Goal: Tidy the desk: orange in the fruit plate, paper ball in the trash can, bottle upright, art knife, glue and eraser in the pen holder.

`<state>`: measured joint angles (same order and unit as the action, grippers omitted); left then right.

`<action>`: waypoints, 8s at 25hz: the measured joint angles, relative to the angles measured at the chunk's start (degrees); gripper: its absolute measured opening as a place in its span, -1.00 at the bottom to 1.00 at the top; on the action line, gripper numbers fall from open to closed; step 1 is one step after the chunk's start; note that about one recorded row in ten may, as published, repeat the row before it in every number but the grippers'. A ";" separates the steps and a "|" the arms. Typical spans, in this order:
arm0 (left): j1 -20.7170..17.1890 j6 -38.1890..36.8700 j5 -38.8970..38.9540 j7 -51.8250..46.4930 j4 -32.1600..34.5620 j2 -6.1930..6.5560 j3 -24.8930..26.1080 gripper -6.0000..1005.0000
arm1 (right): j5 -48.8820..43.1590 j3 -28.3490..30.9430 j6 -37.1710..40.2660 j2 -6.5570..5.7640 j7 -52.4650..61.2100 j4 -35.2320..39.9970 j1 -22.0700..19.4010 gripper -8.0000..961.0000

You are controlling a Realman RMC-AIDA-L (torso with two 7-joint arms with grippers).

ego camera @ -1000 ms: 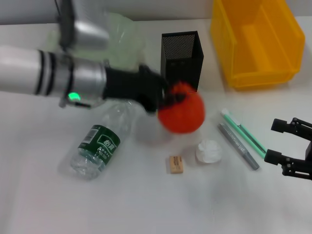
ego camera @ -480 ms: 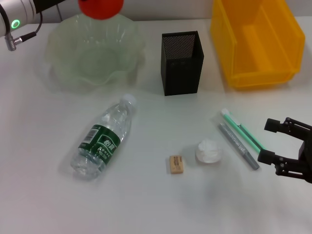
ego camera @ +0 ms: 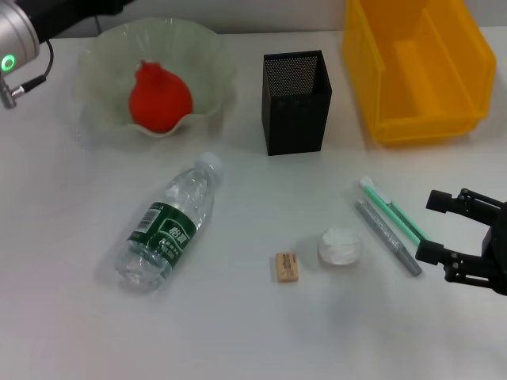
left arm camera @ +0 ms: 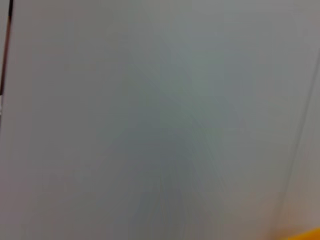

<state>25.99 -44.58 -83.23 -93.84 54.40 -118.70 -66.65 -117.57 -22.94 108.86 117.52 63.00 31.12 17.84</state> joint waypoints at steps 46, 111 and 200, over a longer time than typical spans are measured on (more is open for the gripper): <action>-5.91 -56.09 -16.42 11.09 -4.24 4.34 6.39 0.62 | -26.97 -61.34 -16.47 2.13 73.30 33.82 25.50 0.61; 3.07 -33.05 -38.73 -44.85 14.38 -0.02 0.03 0.62 | 13.24 -19.54 -6.88 -2.64 20.35 18.75 0.28 0.76; -11.12 -44.10 24.06 45.18 -30.74 -0.09 4.79 -0.05 | 12.90 -15.79 -1.68 1.47 13.67 -3.07 5.32 0.76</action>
<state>14.86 -88.68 -59.16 -48.65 23.66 -118.79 -61.86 -104.67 -38.73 107.18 118.99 76.67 28.04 23.17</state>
